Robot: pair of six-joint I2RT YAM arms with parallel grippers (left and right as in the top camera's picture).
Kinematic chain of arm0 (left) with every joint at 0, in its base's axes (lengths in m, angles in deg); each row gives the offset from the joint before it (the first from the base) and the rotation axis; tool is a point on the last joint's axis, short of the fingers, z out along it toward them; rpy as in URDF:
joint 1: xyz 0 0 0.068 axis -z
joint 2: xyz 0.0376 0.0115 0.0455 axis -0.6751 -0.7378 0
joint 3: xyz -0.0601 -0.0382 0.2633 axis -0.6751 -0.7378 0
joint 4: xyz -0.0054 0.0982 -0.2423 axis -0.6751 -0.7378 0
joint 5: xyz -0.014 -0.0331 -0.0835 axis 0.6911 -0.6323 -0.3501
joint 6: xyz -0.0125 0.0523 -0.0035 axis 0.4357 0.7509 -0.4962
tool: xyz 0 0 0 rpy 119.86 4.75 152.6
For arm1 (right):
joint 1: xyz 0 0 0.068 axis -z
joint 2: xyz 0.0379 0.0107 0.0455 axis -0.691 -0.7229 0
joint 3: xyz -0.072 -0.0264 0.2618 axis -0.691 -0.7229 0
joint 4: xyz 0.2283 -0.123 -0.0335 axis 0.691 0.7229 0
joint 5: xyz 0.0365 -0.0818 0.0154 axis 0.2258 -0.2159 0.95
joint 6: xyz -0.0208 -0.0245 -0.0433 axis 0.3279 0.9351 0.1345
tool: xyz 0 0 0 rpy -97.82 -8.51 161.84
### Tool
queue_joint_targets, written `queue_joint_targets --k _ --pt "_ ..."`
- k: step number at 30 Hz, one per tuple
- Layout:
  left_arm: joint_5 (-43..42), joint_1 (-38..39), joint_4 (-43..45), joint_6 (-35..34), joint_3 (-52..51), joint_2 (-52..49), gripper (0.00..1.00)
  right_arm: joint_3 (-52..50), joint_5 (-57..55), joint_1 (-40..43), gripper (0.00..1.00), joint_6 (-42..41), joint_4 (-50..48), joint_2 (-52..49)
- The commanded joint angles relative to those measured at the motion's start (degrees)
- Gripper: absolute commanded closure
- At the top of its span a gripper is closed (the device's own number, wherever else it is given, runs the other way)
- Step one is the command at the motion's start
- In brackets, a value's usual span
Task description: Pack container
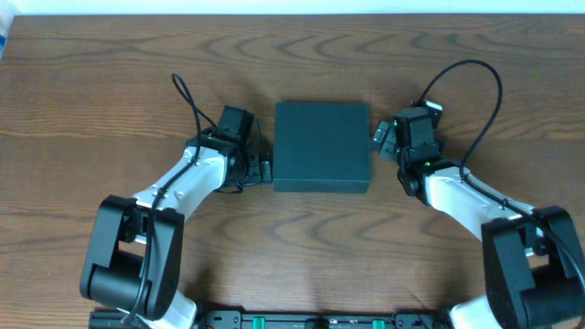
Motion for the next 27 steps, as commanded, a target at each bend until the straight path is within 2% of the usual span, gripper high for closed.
queue_joint_targets --k 1,8,13,18,22,27 --pt "3.4 0.7 0.0 -1.0 0.8 4.1 0.05 -0.7 3.8 -1.1 0.01 2.1 1.9 2.7" --pt "6.4 0.7 -2.3 2.4 0.8 19.6 0.05 -0.7 2.9 -1.1 0.01 7.5 9.2 19.8" --pt "6.0 0.8 -7.4 6.5 0.8 32.5 0.05 -0.7 3.0 -2.9 0.01 12.4 20.0 35.3" --pt "4.2 0.9 -14.8 8.3 0.8 42.9 0.05 -0.6 1.7 -8.1 0.01 17.0 32.5 52.5" --pt "3.5 0.9 -21.0 8.4 0.7 49.4 0.05 1.8 1.6 -13.4 0.01 18.0 38.5 64.2" --pt "4.5 0.9 -25.2 8.5 0.7 57.0 0.04 6.4 -0.3 -16.5 0.01 17.3 46.5 71.7"
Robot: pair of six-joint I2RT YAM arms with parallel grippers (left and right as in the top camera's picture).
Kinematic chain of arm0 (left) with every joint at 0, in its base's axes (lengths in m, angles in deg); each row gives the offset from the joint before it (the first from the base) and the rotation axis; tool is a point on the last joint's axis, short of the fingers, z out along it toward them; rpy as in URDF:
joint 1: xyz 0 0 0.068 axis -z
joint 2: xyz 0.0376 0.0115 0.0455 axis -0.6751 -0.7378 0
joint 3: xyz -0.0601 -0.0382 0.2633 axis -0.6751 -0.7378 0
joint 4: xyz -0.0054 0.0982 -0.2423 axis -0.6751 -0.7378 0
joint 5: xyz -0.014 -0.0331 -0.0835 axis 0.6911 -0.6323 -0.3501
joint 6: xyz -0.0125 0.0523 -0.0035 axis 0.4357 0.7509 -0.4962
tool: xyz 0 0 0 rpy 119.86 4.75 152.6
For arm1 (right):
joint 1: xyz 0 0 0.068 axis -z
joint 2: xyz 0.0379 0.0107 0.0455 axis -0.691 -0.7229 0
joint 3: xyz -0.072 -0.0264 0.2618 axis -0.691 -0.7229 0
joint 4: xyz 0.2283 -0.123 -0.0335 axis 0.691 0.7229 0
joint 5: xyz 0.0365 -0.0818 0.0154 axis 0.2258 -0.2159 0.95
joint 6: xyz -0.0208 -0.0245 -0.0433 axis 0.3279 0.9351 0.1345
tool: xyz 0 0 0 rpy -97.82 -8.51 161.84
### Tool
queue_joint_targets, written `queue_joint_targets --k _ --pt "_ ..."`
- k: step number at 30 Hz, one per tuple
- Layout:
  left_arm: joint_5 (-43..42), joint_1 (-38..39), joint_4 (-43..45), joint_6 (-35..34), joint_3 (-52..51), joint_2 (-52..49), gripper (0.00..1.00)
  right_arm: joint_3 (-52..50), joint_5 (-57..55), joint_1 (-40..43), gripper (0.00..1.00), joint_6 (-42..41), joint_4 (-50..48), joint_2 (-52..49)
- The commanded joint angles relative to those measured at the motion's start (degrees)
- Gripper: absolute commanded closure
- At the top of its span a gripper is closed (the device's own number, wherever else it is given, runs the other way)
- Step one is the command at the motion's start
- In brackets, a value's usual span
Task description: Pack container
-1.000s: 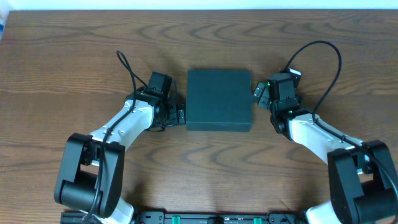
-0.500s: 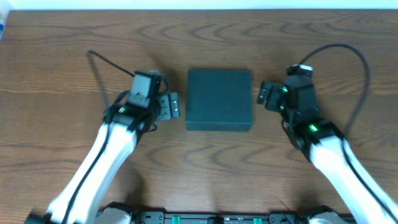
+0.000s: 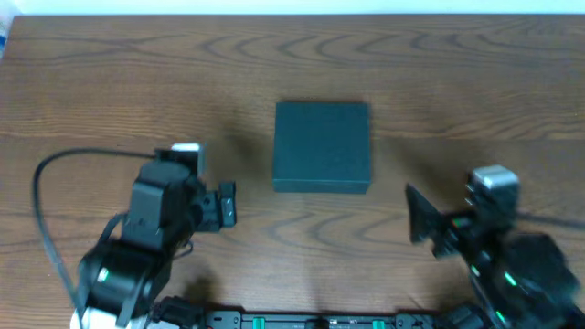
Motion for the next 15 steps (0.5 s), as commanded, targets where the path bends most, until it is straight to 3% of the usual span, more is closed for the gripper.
queue_joint_targets --k 1,15 --pt "0.5 0.2 -1.4 1.3 0.5 4.0 0.05 2.6 -2.0 -1.2 0.01 1.0 3.5 2.6" --pt "0.4 0.2 -7.3 -0.9 0.5 6.0 0.04 2.8 1.0 -1.2 0.01 0.8 10.5 3.5"
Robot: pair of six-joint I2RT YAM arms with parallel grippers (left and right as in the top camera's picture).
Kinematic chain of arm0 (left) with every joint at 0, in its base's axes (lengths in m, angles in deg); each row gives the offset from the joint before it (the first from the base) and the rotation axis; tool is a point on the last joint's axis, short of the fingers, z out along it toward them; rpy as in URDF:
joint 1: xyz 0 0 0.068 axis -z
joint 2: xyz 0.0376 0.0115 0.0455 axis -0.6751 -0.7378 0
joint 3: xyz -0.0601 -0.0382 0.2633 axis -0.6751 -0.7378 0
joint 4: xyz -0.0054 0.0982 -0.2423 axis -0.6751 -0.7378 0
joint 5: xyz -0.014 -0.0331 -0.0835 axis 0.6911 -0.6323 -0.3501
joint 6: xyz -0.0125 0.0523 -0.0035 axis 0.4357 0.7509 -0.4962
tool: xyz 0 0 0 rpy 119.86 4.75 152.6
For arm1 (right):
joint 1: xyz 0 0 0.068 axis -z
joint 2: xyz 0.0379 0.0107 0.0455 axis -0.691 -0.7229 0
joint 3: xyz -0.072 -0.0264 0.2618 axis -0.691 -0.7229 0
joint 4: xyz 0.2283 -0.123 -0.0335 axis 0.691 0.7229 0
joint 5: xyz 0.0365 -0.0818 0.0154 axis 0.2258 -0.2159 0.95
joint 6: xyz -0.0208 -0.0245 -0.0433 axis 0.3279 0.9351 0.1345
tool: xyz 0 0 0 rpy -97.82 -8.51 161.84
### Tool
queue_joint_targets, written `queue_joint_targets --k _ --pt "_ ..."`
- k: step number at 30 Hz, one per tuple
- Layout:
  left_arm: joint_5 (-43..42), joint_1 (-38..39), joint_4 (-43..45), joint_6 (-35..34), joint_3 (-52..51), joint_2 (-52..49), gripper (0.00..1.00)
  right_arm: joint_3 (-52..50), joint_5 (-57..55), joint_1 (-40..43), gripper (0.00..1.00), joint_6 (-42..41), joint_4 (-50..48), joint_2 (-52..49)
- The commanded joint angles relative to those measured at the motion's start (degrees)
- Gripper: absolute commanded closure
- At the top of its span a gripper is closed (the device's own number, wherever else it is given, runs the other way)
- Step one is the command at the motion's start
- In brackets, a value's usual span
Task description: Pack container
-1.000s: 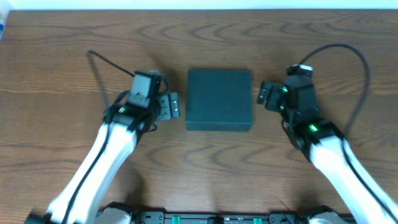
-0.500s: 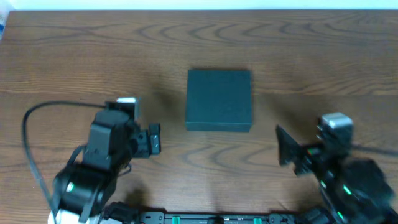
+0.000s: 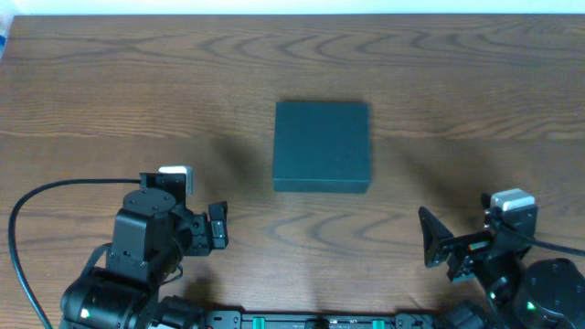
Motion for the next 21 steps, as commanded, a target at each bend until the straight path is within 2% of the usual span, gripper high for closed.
queue_joint_targets --k 1,12,16,21 --pt "0.2 0.2 -0.4 -0.4 0.5 0.0 0.05 0.2 0.6 -0.6 0.01 0.7 1.9 -0.1" --pt "0.2 0.2 -0.4 -0.4 0.5 0.0 0.05 0.2 0.7 -0.6 0.01 0.7 12.2 -0.1" --pt "0.2 0.2 -0.4 -0.4 0.5 0.0 0.05 -0.6 1.9 -0.3 0.01 -2.5 14.1 0.0" --pt "0.2 0.2 -0.4 -0.4 0.5 0.0 0.05 -4.8 5.3 7.8 0.01 0.4 11.7 2.8"
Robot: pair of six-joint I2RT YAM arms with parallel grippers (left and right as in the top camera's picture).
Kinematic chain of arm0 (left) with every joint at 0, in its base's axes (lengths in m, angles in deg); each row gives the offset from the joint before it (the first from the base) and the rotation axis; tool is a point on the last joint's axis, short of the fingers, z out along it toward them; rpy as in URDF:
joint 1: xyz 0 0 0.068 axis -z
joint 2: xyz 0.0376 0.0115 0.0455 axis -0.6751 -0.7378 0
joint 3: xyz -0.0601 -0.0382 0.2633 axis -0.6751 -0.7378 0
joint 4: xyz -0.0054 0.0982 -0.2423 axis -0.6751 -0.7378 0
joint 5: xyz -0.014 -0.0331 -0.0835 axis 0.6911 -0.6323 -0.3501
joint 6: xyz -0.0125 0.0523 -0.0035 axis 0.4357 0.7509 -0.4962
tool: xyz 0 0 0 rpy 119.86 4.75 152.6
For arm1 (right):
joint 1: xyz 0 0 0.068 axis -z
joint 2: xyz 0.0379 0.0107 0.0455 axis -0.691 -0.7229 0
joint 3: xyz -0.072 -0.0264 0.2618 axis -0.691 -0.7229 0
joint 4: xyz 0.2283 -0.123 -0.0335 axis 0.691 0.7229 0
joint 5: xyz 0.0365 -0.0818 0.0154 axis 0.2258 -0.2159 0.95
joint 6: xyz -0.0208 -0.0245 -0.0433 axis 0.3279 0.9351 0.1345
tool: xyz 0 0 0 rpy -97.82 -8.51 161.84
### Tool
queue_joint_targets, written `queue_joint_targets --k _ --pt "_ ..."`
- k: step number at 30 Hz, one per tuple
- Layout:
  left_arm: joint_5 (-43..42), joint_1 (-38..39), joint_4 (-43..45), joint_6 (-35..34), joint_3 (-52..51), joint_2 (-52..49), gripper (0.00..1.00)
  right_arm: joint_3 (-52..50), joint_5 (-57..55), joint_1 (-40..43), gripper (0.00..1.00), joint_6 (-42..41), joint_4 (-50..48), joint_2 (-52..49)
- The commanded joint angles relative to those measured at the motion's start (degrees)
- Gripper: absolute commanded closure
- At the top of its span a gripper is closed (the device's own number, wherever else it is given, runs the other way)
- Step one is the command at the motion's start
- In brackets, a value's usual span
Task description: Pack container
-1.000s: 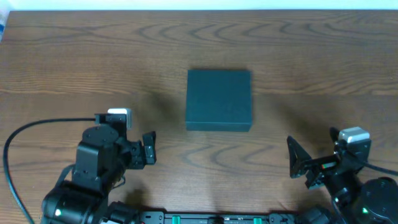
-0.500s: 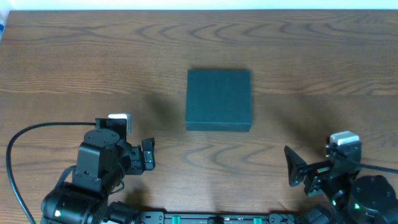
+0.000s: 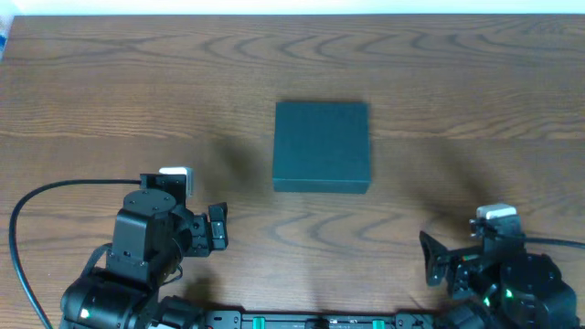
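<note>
A dark teal box (image 3: 322,146) with its lid on lies flat at the middle of the wooden table. My left gripper (image 3: 217,226) is pulled back to the near left, well short of the box, its fingers a little apart with nothing between them. At the near right my right gripper (image 3: 433,260) is likewise drawn back from the box, fingers spread and holding nothing.
The brown wooden table (image 3: 110,82) carries only the box. A black cable (image 3: 55,196) loops from the left arm over the near left of the table. The arms' base bar (image 3: 320,320) runs along the front edge.
The right arm has drawn a little further back and down toward the front edge. The left arm and the box have not moved.
Both grippers were first against the left and right sides of the closed box. Then both were pulled away toward the near corners, the box staying put. They moved further back, and now sit near the front edge.
</note>
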Motion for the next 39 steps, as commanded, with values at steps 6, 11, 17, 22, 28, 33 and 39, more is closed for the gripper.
queue_joint_targets --k 6,11,17,22,28,33,39 --pt "0.2 0.2 -0.2 -0.4 0.5 0.0 0.05 -9.5 17.3 17.4 0.01 16.2 -4.6 9.0" --pt "0.2 0.2 -0.2 -0.4 0.5 0.0 0.05 -13.8 13.9 23.8 0.01 16.5 -4.3 12.9" --pt "0.2 0.2 -0.2 -0.4 0.5 0.0 0.04 -20.9 13.5 24.7 0.01 16.0 -5.2 16.4" --pt "0.2 0.2 -0.2 -0.4 0.5 0.0 0.05 -26.5 13.5 24.7 0.01 13.9 -6.3 17.5" --pt "0.2 0.2 -0.2 -0.4 0.5 0.0 0.05 -30.9 13.6 24.7 0.01 14.0 -6.0 18.9" --pt "0.2 0.2 -0.2 -0.4 0.5 0.0 0.05 -31.0 13.6 24.7 0.01 13.9 -6.1 21.4" --pt "0.2 0.2 -0.2 -0.4 0.5 0.0 0.05 -31.0 13.6 24.7 0.01 13.9 -6.1 21.9"
